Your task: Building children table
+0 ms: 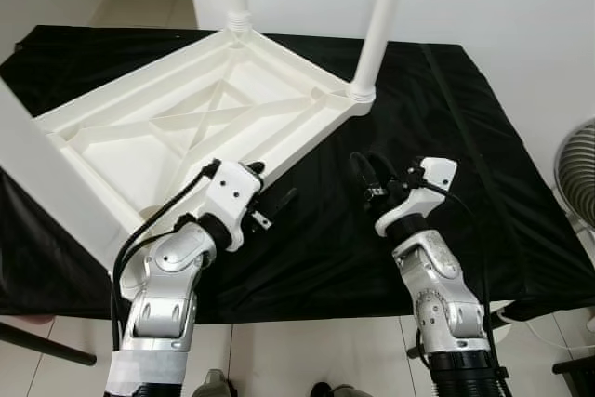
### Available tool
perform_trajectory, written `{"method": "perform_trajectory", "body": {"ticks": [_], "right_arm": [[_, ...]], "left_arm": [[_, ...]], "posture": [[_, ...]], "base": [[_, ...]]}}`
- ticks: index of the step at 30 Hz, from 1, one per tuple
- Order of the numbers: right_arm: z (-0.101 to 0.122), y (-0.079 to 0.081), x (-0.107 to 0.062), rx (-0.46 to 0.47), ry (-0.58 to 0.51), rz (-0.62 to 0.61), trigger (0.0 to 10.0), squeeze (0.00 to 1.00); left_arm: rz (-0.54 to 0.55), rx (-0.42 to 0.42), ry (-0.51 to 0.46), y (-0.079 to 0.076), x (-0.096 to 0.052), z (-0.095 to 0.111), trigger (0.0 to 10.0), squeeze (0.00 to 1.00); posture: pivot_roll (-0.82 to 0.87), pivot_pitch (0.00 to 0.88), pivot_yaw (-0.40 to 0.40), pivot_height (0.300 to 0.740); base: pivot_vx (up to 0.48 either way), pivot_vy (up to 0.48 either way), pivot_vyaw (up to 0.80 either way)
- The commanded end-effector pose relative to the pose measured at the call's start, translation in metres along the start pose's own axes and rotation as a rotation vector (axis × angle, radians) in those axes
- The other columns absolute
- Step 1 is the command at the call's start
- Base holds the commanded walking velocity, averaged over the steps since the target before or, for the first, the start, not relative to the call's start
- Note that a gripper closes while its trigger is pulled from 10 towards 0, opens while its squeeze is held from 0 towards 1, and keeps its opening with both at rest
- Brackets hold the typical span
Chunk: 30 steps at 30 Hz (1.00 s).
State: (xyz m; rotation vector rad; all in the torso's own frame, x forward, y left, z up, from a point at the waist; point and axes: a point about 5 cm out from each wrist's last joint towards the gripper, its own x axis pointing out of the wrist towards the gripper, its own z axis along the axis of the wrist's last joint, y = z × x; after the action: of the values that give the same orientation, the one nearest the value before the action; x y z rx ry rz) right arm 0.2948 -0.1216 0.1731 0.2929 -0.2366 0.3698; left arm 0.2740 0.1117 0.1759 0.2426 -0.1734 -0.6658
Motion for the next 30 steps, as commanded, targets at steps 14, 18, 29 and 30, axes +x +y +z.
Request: {"method": "perform_trajectory", "body": {"ticks": [14,18,29,30], "right_arm": [[-0.017,0.002,0.02,-0.1,0.078,0.115,10.0,0.0],[-0.019,0.002,0.022,-0.107,0.081,0.128,10.0,0.0],[-0.023,-0.002,0.03,-0.121,0.085,0.151,10.0,0.0],[-0.023,-0.002,0.03,-0.121,0.085,0.151,10.0,0.0]], "left_arm": [[-0.074,-0.132,-0.005,-0.029,-0.056,0.004,10.0,0.0],[-0.085,-0.185,-0.008,-0.029,-0.072,0.008,10.0,0.0],[-0.222,-0.306,0.046,-0.024,-0.113,0.017,10.0,0.0],[-0.222,-0.306,0.046,-0.024,-0.113,0.017,10.0,0.0]], "posture": [[0.26,0.114,-0.087,0.74],[0.27,0.118,-0.091,0.74],[0.33,0.131,-0.099,0.74],[0.33,0.131,-0.099,0.74]], "base": [[0.0,0.0,0.0],[0.0,0.0,0.0],[0.0,0.0,0.0],[0.0,0.0,0.0]]}}
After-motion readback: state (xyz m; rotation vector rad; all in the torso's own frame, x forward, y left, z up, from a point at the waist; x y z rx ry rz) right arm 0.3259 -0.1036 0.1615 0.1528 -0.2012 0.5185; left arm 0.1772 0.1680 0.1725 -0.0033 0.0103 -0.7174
